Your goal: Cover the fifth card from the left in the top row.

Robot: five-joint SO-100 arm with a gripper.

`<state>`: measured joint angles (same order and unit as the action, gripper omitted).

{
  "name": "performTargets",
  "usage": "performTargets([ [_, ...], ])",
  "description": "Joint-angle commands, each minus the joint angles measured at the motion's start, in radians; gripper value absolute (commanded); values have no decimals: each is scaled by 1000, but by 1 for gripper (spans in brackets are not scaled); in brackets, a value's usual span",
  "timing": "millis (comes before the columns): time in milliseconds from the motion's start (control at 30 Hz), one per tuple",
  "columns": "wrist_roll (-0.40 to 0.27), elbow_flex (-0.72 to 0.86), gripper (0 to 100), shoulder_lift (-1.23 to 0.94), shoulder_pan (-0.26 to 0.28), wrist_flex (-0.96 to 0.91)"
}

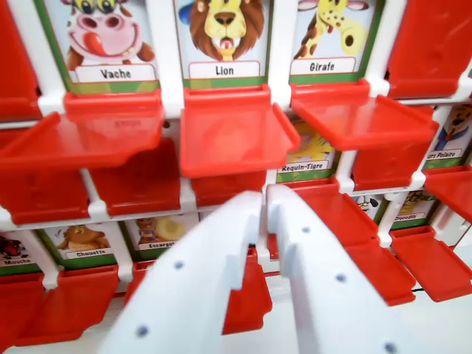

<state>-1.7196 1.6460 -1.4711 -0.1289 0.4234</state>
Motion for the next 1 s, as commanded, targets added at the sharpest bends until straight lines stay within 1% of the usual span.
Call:
performTargets([
  [0,6,-144,0,3,12,-23],
  [400,6,-325,0,135,23,-12],
  [667,21,-364,0,152,41,0],
  [967,17,-416,0,189,46,-20],
])
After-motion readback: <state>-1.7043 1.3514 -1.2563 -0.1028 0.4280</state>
